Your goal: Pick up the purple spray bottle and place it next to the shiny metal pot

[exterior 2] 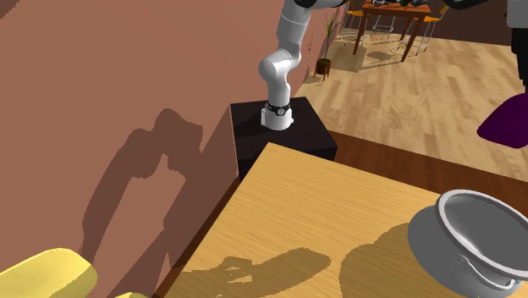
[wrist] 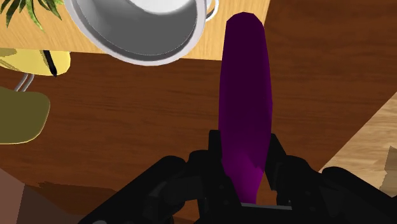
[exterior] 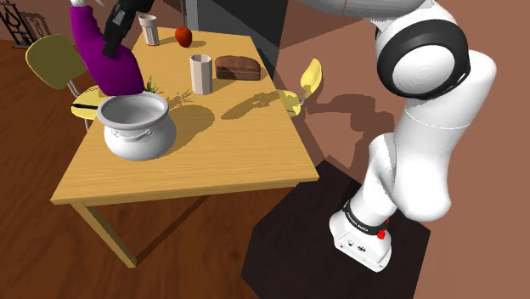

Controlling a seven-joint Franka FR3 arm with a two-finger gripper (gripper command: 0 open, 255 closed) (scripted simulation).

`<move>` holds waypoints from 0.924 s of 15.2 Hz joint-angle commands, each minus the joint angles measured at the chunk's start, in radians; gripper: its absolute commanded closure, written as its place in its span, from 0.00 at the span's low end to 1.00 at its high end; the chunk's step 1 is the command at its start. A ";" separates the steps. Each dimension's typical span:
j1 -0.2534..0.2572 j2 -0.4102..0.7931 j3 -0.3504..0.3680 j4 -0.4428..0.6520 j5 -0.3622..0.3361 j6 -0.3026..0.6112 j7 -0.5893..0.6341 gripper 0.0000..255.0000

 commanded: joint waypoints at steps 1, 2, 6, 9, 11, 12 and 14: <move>0.020 0.037 0.010 0.047 -0.009 0.001 0.042 1.00; 0.022 0.034 0.011 0.030 -0.007 0.015 0.038 1.00; 0.028 0.027 0.014 -0.034 0.000 0.069 0.020 1.00; 0.031 0.024 0.017 -0.076 0.007 0.108 0.007 1.00; 0.033 0.024 0.019 -0.103 0.013 0.134 -0.003 1.00; 0.033 0.024 0.021 -0.116 0.016 0.146 -0.008 1.00; 0.034 0.025 0.023 -0.140 0.023 0.170 -0.018 1.00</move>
